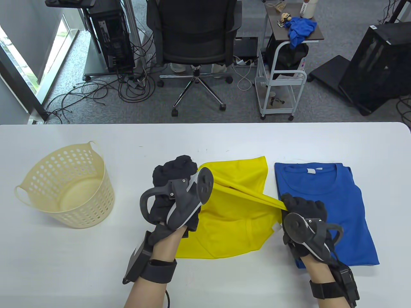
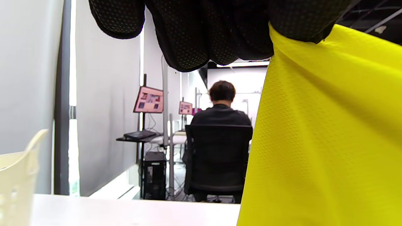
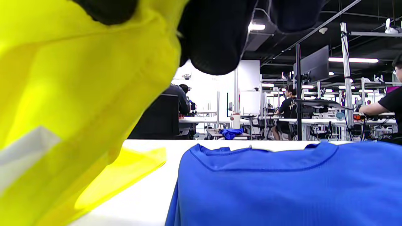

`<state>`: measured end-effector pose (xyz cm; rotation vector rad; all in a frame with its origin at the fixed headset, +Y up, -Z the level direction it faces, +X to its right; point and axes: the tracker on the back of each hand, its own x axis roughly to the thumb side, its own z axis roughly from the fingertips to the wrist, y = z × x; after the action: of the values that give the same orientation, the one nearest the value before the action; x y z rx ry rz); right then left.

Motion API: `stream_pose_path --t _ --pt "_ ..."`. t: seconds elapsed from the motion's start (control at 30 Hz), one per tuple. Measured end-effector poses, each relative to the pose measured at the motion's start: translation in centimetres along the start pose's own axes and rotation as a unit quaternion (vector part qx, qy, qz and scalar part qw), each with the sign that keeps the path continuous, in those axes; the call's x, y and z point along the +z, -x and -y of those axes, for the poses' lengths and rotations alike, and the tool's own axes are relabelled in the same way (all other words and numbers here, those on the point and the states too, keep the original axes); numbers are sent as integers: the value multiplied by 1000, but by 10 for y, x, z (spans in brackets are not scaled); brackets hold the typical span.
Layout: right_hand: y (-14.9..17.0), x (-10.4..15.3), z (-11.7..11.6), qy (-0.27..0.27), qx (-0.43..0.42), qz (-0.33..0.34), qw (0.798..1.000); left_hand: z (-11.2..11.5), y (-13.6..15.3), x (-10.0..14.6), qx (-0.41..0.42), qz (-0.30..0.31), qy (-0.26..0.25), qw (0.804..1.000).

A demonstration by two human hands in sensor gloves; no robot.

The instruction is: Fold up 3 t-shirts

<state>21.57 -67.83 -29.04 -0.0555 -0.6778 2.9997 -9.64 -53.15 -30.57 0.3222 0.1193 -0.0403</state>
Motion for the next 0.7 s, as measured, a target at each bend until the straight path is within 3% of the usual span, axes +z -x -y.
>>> stream_pose_path --t 0.2,0.33,0.4,0.47,0.5,0.53,0.6,0.7 --pt "-3 -9 38 9 -33 42 999 6 34 3 -13 1 21 1000" --pt "-11 -24 62 -36 -57 73 995 7 50 -2 -8 16 56 998" --pt "-20 -37 68 -105 -46 89 989 10 53 -7 -20 20 65 997" --pt "-27 -49 64 -194 -18 107 975 18 52 -14 -46 25 93 994" --pt "-30 -56 56 -263 -1 113 958 27 51 -20 -64 36 127 989" --pt "-32 -61 49 -295 3 112 949 34 49 -25 -74 44 154 984" --pt "-37 -78 21 -381 14 97 919 62 42 -41 -106 58 222 968" --pt "-39 -110 -11 -403 22 54 913 99 34 -68 -115 51 239 963"
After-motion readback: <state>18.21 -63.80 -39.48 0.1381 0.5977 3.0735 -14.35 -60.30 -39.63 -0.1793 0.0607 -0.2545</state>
